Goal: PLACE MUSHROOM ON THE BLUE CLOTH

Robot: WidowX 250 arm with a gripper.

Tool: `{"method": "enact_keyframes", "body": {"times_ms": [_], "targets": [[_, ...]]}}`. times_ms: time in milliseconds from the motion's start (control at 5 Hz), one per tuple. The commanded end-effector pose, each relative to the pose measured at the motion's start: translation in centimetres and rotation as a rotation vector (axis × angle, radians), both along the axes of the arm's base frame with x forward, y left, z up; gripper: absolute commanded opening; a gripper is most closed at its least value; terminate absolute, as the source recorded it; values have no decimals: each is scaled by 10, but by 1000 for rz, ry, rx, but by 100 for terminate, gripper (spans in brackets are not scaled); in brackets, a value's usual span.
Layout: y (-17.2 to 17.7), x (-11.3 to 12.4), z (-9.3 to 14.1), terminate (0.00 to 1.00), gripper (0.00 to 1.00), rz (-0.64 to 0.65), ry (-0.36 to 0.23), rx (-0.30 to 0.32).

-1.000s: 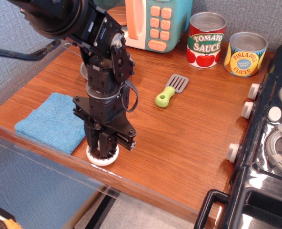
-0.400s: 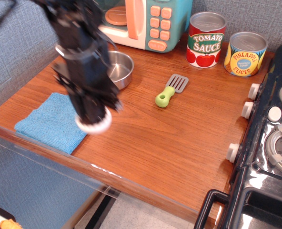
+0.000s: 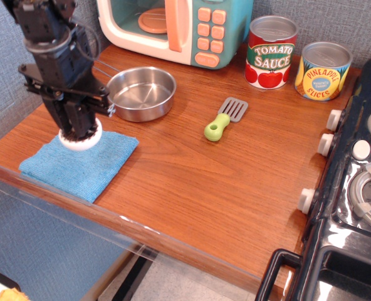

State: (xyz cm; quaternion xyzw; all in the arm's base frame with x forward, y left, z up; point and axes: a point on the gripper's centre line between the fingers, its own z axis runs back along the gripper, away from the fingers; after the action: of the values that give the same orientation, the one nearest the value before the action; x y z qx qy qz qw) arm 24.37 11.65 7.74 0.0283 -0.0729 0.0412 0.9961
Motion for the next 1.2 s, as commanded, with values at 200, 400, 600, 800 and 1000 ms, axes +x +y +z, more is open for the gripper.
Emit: {"method": "enact_keyframes", "body": {"times_ms": [200, 400, 600, 800, 1000], "targets": [[23, -3, -21, 0, 100, 64, 65, 20], [18, -2, -17, 0, 100, 40, 57, 22], [6, -4, 14, 0, 100, -24, -26, 21], [-5, -10, 47, 0, 100, -72, -86, 33], [-17, -9, 61, 0, 100, -107, -76, 25]]}}
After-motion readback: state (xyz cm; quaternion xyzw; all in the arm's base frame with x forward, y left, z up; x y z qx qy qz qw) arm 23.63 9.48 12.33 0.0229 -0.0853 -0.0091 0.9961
